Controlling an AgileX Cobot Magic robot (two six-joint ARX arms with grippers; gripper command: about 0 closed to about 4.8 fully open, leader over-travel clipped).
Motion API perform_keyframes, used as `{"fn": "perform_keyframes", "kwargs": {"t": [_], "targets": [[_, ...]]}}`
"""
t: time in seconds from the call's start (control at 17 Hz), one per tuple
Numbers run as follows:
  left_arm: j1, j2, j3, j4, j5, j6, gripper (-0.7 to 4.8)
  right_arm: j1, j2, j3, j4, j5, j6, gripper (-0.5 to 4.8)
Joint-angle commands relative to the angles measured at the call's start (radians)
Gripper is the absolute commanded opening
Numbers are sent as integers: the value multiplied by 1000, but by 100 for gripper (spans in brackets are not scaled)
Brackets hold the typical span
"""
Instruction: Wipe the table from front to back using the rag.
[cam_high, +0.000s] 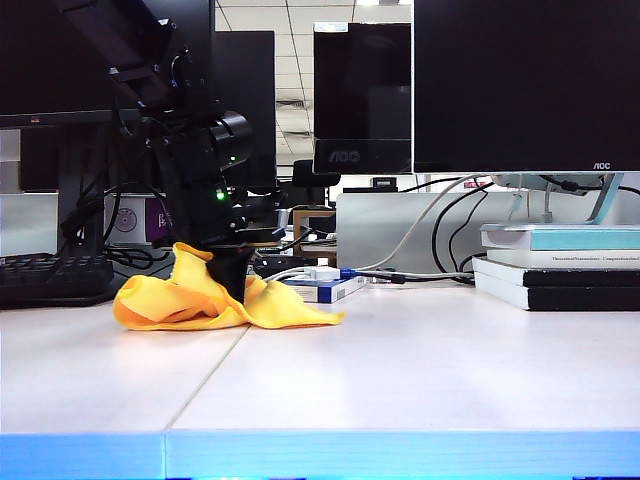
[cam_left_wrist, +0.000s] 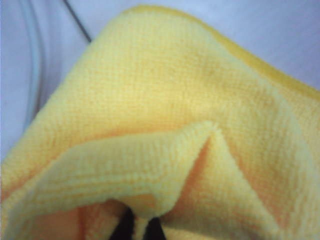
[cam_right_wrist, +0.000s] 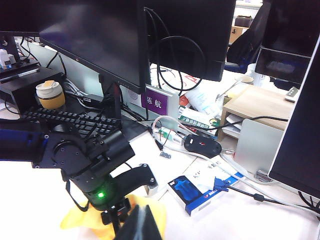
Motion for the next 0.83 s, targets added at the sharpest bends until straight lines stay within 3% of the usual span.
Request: {"fn": "perform_keyframes", "kwargs": {"t": [0.06,0.47,0.83], "targets": [[10,23,-23,-161,-30,8,-7,0,-4,5,17,-5,0,-1],[15,-26,-45,-283,-33,8,-7,0,-4,5,49,-5,0,-1],[14,-162,-346,-156,-16,-9,-7,0,-4,5,55,-6,0,-1]]}}
